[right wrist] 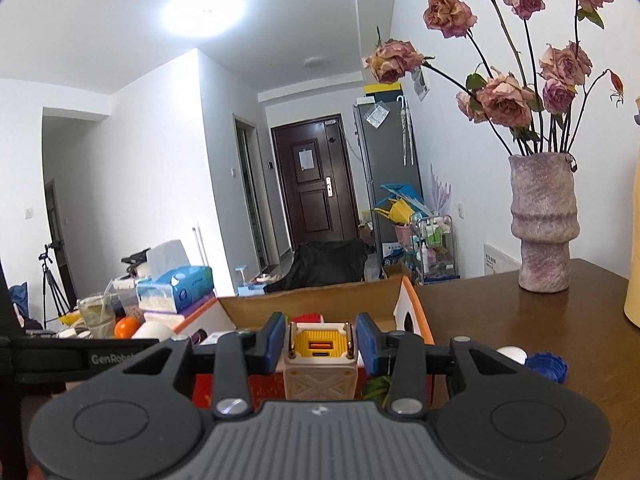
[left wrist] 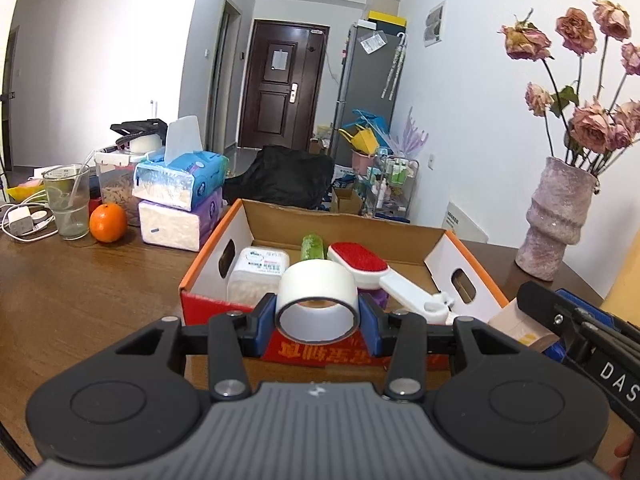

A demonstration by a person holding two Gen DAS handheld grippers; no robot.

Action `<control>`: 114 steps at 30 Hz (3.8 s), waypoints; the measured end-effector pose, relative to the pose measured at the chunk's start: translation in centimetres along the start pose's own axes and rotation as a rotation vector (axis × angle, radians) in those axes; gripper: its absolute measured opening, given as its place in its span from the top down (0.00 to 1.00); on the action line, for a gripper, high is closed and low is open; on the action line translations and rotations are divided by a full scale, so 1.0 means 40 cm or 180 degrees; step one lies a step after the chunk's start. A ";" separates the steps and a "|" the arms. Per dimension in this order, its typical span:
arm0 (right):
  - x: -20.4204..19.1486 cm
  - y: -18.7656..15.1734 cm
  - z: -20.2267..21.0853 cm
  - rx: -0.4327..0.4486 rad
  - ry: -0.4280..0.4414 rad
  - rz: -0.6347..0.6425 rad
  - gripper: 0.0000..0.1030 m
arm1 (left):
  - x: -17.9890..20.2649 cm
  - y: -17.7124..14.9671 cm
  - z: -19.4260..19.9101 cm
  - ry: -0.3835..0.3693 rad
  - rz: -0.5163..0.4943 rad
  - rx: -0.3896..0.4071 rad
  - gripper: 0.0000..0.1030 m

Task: Organize rigid objects
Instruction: 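Carry the tape roll and charger cube over the red box with both tools, then open both grippers to drop the tape roll and charger cube into the box, then withdraw both tools from the box back over the table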

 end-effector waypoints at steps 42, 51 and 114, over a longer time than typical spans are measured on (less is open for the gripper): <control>0.060 0.091 -0.325 0.0071 0.0048 -0.0018 0.63 | 0.022 0.138 -0.296 0.0158 -0.0031 -0.0002 0.57; 0.066 0.082 -0.386 -0.0020 0.0045 0.0045 0.63 | 0.001 0.150 -0.356 0.0243 -0.0071 -0.0055 0.57; 0.105 0.099 -0.355 -0.0193 -0.0226 0.0129 0.00 | -0.038 0.171 -0.290 0.0557 -0.0077 -0.0031 0.00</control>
Point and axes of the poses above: each gripper's, at about its wrist camera, not at the fingertips, and z roughly against the way its jaws point, x to its right, y to its top, the point moved 10 cm from there along -z, roughly the way its jaws point, and after that the axes turned 2 degrees about z, right-handed, at the moved point
